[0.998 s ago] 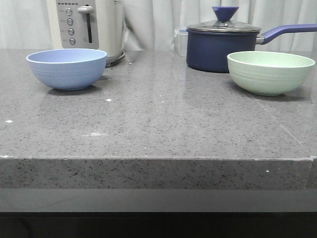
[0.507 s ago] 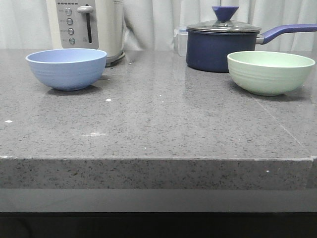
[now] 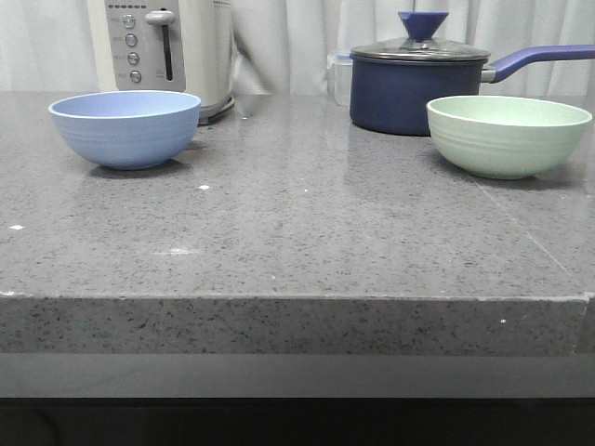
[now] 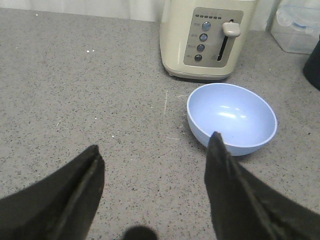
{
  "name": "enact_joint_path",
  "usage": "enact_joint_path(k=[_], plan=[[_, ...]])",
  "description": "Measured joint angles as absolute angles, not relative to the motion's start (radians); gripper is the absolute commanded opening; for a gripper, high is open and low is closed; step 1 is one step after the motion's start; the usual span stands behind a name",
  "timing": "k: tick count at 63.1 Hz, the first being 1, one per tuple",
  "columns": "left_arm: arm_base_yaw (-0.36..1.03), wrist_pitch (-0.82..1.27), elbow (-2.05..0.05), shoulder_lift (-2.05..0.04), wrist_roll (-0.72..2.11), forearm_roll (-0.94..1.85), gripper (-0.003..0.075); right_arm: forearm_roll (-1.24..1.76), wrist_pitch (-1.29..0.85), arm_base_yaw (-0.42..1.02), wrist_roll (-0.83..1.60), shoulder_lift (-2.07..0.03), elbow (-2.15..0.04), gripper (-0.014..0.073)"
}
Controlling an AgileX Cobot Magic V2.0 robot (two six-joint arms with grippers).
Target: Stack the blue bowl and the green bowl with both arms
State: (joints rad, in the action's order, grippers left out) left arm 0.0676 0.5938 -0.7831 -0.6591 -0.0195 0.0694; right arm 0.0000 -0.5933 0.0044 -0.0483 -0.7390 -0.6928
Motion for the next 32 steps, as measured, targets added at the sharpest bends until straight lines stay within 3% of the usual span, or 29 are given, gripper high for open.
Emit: enact_joint_path(k=[16, 32], plan=[[0.105, 0.596, -0.794, -0.660, 0.026, 0.084, 0.0418, 0.009, -0.717, 0.004, -0.048, -0.878, -0.821, 0.0563], [0.336, 0.605, -0.803, -0.662, 0.056, 0.094, 0.0418, 0.011, -0.865, 0.004, -0.048, -1.118, -1.056, 0.0563]])
